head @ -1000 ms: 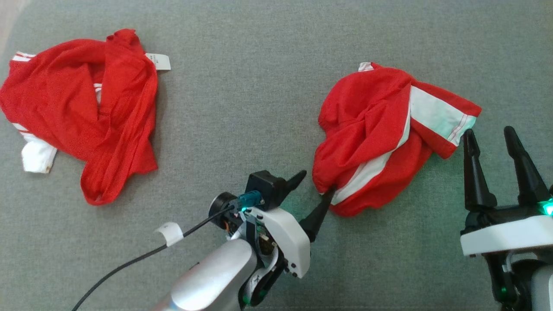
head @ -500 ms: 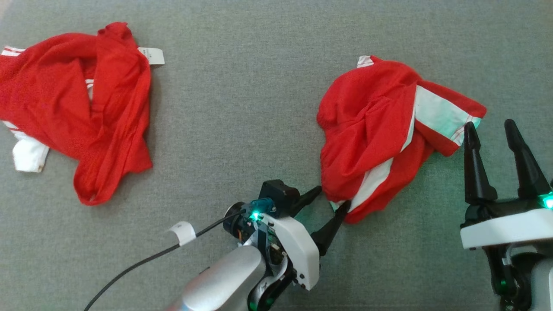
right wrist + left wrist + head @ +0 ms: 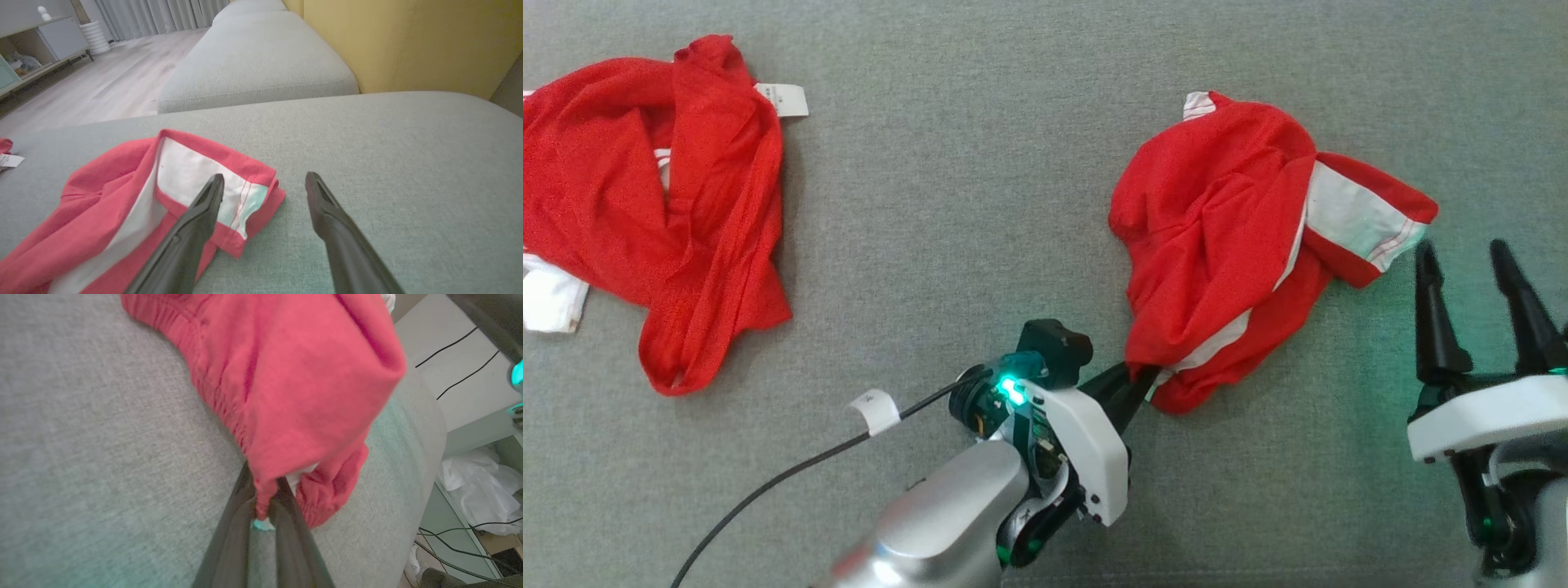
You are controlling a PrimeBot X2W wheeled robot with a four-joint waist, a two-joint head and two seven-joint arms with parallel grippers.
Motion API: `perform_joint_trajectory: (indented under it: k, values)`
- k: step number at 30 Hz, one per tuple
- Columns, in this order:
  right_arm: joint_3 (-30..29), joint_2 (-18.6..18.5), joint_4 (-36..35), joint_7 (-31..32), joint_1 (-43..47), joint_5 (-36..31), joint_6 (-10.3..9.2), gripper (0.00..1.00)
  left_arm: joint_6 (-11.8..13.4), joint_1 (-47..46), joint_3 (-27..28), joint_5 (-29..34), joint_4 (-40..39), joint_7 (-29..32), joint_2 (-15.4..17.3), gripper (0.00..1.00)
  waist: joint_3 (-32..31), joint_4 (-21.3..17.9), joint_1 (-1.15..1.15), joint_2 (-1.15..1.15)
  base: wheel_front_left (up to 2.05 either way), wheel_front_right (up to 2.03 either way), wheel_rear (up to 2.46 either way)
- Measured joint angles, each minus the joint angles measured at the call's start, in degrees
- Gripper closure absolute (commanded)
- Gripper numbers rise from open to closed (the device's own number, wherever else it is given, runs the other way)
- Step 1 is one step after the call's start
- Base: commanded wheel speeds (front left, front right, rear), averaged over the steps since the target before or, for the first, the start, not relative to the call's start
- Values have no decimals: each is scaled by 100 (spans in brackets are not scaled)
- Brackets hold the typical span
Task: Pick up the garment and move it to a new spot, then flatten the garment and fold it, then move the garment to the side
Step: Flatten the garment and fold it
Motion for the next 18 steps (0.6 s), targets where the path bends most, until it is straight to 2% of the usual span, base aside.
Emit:
perform_joint_trajectory:
  k: [12, 13, 14, 18]
  values:
    - [341, -483, 1096, 339, -616, 435, 0, 0, -24, -179, -181, 5, 310, -316, -97, 100, 0, 237, 0, 0, 0, 0, 0]
    - [365, -500, 1161, 359, -628, 500, 0, 44, -24, -193, -189, 5, 330, -364, -98, 100, -10, 260, 0, 0, 0, 0, 0]
    - [377, -512, 1214, 394, -642, 560, 0, 100, -23, -193, -188, 5, 345, -431, -91, 100, -26, 278, 1, 0, 0, 0, 0]
    - [345, -565, 1167, 327, -663, 609, 0, 100, 83, -187, -171, 91, 381, -747, -26, 100, -140, 337, 1, 0, 0, 0, 0]
